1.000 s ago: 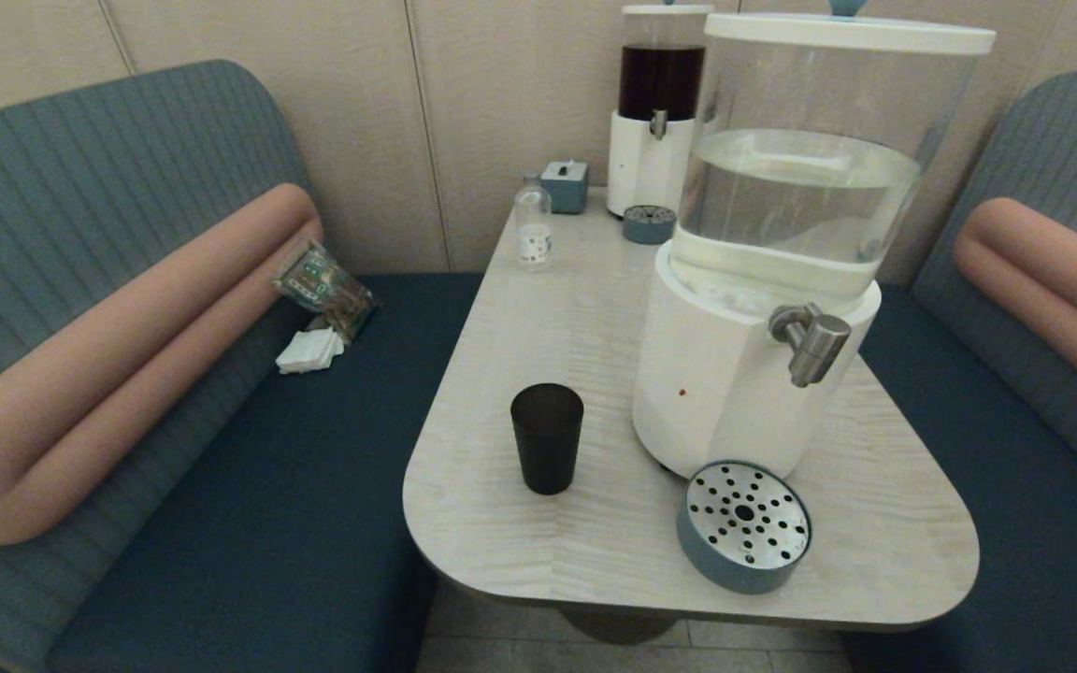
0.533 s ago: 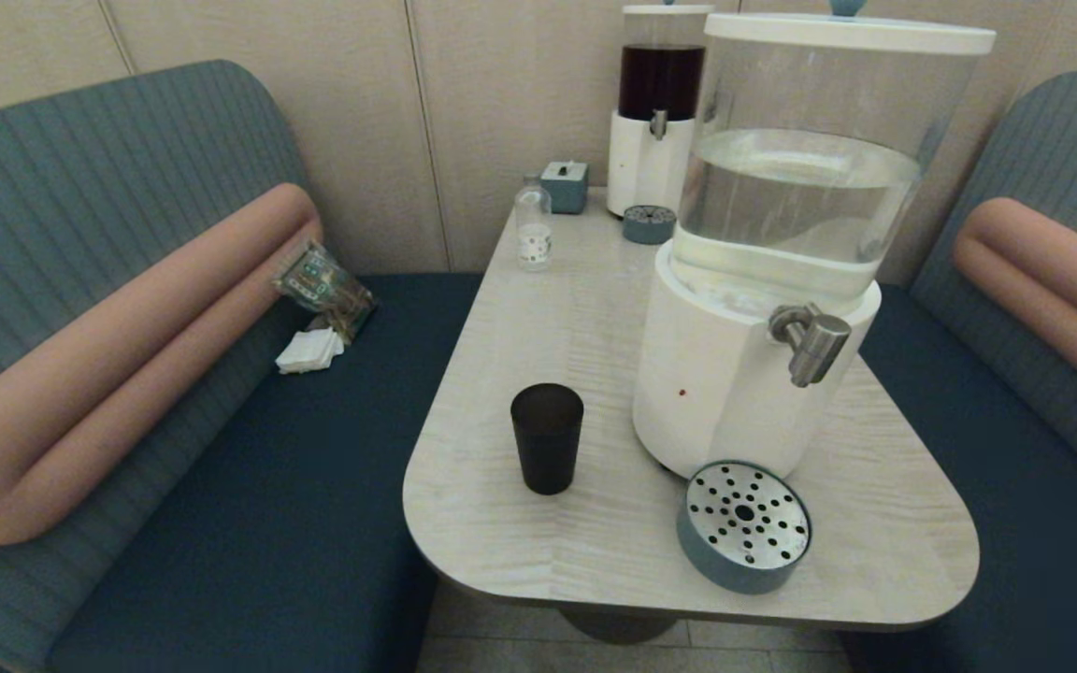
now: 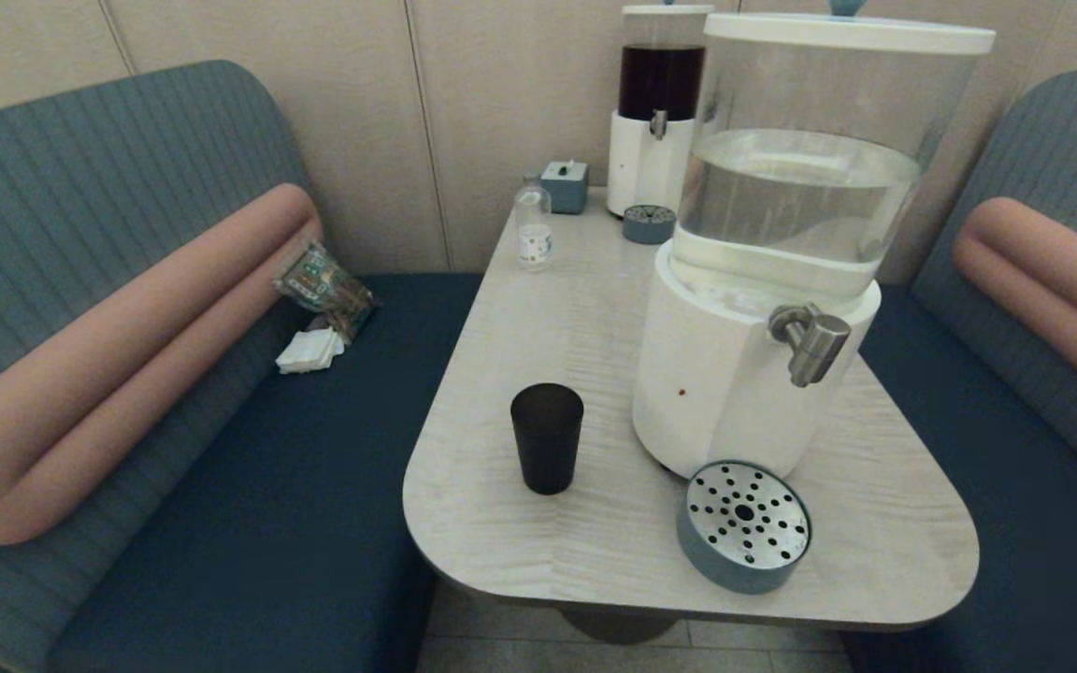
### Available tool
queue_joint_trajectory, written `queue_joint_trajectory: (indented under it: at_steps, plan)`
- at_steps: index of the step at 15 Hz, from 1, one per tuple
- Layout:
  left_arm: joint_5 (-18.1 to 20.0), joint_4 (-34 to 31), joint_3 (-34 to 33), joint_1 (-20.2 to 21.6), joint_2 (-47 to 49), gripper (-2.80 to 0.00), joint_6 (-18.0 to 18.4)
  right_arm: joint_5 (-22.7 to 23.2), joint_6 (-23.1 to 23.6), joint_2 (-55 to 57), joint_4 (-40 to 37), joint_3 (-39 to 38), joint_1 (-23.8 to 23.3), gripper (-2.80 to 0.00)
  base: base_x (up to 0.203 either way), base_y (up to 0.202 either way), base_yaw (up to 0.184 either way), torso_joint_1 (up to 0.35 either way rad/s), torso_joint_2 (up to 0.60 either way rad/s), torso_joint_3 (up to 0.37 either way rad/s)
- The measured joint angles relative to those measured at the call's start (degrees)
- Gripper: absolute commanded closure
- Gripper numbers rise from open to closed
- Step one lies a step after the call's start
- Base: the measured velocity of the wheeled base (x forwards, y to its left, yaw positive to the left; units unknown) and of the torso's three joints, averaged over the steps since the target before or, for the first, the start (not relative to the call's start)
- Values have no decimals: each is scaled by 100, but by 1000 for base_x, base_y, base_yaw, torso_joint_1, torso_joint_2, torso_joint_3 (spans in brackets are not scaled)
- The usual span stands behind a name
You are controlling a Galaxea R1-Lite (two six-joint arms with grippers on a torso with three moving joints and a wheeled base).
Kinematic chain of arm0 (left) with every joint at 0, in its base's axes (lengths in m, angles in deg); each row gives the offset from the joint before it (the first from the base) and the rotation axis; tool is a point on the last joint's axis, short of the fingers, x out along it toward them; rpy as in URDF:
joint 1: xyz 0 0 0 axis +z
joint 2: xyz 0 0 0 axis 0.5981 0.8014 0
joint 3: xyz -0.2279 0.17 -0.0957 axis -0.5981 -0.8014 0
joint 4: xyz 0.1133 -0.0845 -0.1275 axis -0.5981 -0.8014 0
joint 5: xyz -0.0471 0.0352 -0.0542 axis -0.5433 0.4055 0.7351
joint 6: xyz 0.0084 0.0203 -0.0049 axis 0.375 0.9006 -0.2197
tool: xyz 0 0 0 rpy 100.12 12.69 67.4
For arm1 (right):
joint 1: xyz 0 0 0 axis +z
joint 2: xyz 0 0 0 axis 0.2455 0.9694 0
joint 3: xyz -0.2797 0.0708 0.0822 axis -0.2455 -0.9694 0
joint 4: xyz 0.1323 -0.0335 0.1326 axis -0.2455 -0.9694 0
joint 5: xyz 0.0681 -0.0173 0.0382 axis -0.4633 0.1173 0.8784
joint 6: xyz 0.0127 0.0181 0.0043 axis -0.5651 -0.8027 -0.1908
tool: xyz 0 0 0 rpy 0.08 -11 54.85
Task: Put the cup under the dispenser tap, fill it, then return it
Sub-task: Pick up the cup
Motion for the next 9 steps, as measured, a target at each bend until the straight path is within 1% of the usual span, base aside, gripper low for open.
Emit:
queue_joint_trajectory:
  at_steps: [2, 4, 5, 7, 8, 9]
  plan:
    - [625, 15, 107, -109, 524, 0, 148, -5, -2, 0, 0, 0, 0, 0, 0, 0, 0, 0, 0, 0]
    - [1285, 315, 81, -147, 1053, 0, 208, -5, -2, 0, -1, 0, 0, 0, 0, 0, 0, 0, 0, 0]
    - [1646, 682, -1, -158, 1350, 0, 214, -2, 0, 0, 0, 0, 0, 0, 0, 0, 0, 0, 0, 0]
    - [2199, 1616, -290, -167, 1872, 0, 260, -5, -2, 0, 0, 0, 0, 0, 0, 0, 0, 0, 0, 0]
    - [2435, 2219, -522, -167, 2128, -280, 279, -3, -2, 0, 0, 0, 0, 0, 0, 0, 0, 0, 0, 0]
    - [2601, 2866, -801, -169, 2360, -280, 290, -3, -2, 0, 0, 0, 0, 0, 0, 0, 0, 0, 0, 0]
